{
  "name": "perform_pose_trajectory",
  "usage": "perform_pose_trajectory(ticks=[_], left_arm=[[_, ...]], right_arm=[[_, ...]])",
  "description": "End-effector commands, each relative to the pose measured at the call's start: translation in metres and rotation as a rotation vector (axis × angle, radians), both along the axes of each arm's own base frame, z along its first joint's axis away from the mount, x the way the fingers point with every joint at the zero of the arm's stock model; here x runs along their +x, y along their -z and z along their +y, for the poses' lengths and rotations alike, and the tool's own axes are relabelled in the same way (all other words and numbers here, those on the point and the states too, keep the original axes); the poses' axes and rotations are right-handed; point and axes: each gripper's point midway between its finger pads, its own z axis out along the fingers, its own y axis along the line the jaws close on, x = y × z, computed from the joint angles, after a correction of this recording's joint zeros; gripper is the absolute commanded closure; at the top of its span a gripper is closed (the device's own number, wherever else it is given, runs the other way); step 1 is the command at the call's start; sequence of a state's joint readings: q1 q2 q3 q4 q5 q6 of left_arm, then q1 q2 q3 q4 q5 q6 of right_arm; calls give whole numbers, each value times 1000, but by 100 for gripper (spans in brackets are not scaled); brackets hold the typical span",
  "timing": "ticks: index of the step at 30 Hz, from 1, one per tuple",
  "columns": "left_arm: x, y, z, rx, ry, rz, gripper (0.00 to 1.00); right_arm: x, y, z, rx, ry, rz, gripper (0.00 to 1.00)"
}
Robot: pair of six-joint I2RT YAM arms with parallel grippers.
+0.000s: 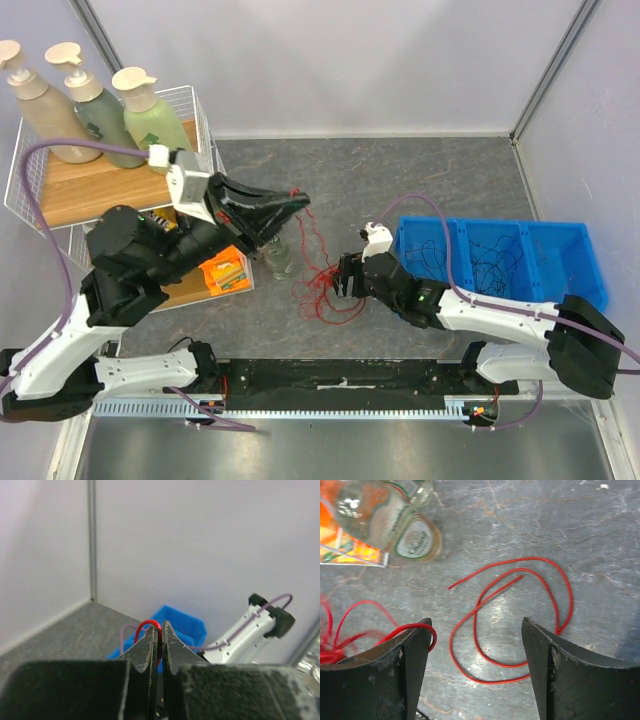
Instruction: Untangle the cables
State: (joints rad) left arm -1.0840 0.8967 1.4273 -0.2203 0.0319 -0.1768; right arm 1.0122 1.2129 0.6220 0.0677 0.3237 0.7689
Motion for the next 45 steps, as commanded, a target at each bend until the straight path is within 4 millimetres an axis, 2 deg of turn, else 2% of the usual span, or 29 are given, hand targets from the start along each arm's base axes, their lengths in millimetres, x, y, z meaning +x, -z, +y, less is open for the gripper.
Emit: perform_pose_trajectory(ticks=[1, 3, 6, 9, 13, 17, 19, 22, 24, 26, 30, 35, 38, 41, 42, 44, 45], left_arm=[[8, -72, 39, -120, -153, -145, 98], [9, -89, 43, -131, -172, -154, 98], [12, -102, 37, -119, -170, -158, 98], [21, -100, 23, -87, -182, -157, 98], [38, -94, 21, -70, -253, -137, 98], [46, -86, 13, -30, -279, -146, 98], [47, -84, 10, -28, -271, -142, 98], [44, -85, 8, -45, -255, -140, 98], [43, -88, 8, -53, -247, -147, 98], [39, -91, 8, -60, -232, -156, 98], [33, -98, 10, -93, -206, -137, 98], [29, -108, 16, -119, -199, -149, 98], [27, -114, 17, -131, -192, -159, 98], [22, -122, 20, -155, -181, -176, 98], [21, -126, 20, -165, -174, -181, 98], [16, -136, 25, -194, -166, -200, 98], [13, -142, 29, -215, -161, -210, 98]], right_arm=[[16, 26, -27, -158, 103, -17, 20], [19, 36, -31, -188, 109, -1, 19], [21, 43, -29, -208, 103, 9, 18], [23, 34, -25, -200, 86, -5, 17], [22, 15, -29, -196, 71, -42, 16], [15, -30, -31, -138, 10, -122, 14], [4, -68, -18, -42, -109, -207, 12], [-29, -124, 7, 125, -364, -356, 8], [-38, -138, 14, 148, -441, -403, 8], [-31, -143, 13, 123, -423, -425, 7], [-17, -147, 12, 122, -353, -453, 7], [-24, -154, 31, 215, -411, -450, 9], [-25, -133, 36, 228, -416, -407, 14], [-22, -109, 39, 239, -402, -384, 23], [-21, -101, 39, 238, -393, -376, 29], [-10, -86, 35, 209, -321, -349, 50], [-2, -77, 31, 188, -266, -316, 69]])
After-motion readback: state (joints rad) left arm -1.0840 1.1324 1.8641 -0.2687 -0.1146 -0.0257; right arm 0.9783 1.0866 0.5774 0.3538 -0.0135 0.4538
